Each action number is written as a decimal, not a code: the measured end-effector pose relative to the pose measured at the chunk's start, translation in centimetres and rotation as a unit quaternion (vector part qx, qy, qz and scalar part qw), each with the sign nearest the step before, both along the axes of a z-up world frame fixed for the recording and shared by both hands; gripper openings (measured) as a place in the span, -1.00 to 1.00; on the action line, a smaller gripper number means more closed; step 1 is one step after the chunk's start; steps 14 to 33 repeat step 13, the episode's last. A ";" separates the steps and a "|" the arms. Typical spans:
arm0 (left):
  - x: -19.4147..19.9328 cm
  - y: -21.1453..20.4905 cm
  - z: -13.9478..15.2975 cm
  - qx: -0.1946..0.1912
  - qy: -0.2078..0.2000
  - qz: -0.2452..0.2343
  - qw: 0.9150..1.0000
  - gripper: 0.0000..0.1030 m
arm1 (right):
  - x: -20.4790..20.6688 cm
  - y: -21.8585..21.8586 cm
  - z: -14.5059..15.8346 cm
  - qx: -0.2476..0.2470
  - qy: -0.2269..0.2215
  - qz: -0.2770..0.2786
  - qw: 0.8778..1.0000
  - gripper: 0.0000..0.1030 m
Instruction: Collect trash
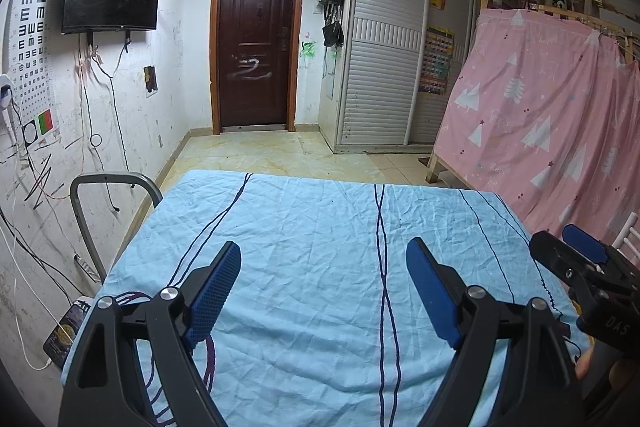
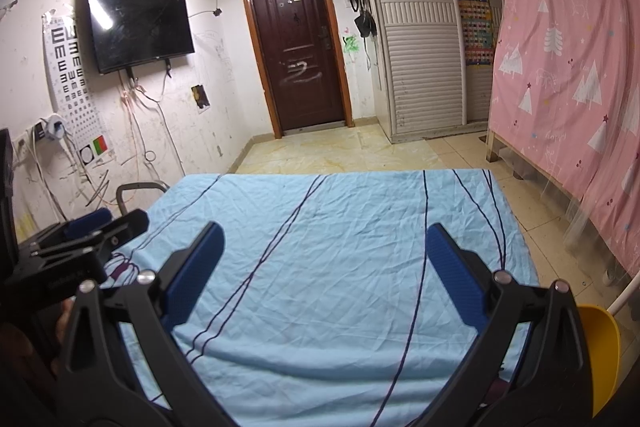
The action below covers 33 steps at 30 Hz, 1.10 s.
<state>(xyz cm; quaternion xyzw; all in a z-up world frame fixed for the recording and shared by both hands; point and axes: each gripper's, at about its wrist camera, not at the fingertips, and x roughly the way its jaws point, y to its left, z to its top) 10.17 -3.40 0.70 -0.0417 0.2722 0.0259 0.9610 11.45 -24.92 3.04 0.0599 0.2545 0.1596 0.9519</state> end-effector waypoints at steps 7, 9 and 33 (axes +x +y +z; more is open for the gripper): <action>0.0 -0.5 -0.1 0.000 0.002 -0.006 1.000 0.51 | 0.0 0.0 0.0 0.000 0.001 0.000 1.000 0.88; 0.0 -0.4 -0.2 -0.002 0.004 -0.005 1.000 0.51 | 0.0 0.0 0.0 0.000 0.000 0.000 1.000 0.88; 0.2 -0.2 -0.4 -0.005 0.008 -0.001 1.000 0.51 | 0.1 0.3 0.0 -0.001 0.002 0.000 1.000 0.88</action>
